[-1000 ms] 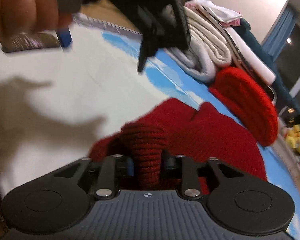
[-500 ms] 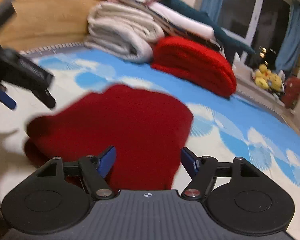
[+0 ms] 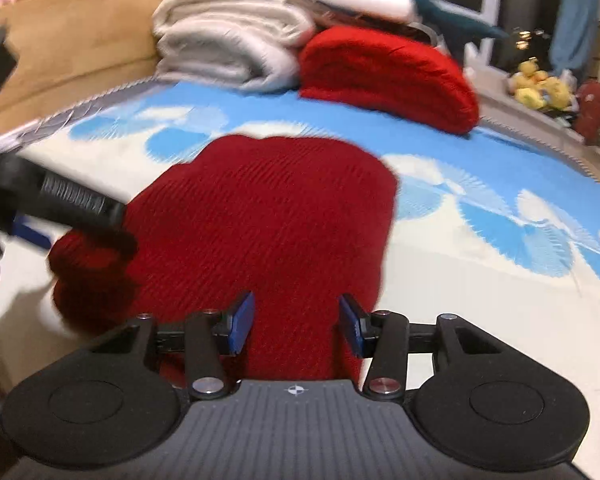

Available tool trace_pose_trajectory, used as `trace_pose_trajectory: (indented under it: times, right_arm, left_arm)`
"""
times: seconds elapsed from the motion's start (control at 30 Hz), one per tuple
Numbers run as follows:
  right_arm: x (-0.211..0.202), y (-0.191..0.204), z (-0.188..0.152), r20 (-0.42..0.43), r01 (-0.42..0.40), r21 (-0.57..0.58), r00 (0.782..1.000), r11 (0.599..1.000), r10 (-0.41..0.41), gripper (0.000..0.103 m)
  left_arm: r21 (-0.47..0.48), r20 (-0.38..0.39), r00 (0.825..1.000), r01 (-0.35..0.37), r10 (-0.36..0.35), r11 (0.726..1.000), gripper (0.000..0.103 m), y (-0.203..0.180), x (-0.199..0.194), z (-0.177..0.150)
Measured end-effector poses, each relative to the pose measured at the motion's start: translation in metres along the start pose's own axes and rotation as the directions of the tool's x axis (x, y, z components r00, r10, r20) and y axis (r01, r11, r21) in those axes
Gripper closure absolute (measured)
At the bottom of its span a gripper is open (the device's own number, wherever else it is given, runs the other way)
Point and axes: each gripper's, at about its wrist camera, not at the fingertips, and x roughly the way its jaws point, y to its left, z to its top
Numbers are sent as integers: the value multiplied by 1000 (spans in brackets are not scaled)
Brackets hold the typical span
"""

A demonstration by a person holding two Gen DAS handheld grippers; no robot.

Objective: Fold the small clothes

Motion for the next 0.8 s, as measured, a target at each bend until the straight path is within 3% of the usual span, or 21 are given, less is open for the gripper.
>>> trace_pose_trajectory:
  times: [0.1, 0.2, 0.33, 0.43, 0.53, 0.6, 0.7, 0.8]
  right_arm:
    - [18, 0, -13, -72, -31, -37, 997, 999, 28, 52]
    - [19, 0, -23, -27, -30, -47, 999, 998, 29, 51]
    - [4, -19, -12, 40, -74, 120, 997, 990, 70, 53]
    - [3, -22, -12, 42, -75, 108, 997, 991, 71, 53]
    - [16, -14, -20, -43, -78, 41, 996, 996, 80, 51]
    - [12, -11, -21, -9, -65, 19, 998, 998, 65, 51]
    - [6, -23, -10, 27, -115, 96, 993, 989, 113, 52]
    - [4, -28, -8, 34, -94, 104, 995, 990, 91, 52]
  left_arm:
    - [-1, -12, 1000, -14, 14, 1000, 0, 4, 4, -2]
    - [-12, -13, 1000, -9, 9, 1000, 0, 10, 2, -5]
    - [-66, -4, 1000, -4, 3, 998, 0, 22, -11, -9]
    - [-136, 4, 999, 39, -39, 990, 0, 31, -26, -17]
    - [-194, 30, 993, 120, -116, 974, 0, 33, -40, -28]
    - [-221, 37, 991, 137, -132, 966, 0, 30, -48, -35]
    - [-265, 37, 991, 135, -130, 955, 0, 24, -53, -47]
    - [-314, 34, 988, 152, -148, 937, 0, 17, -53, -61]
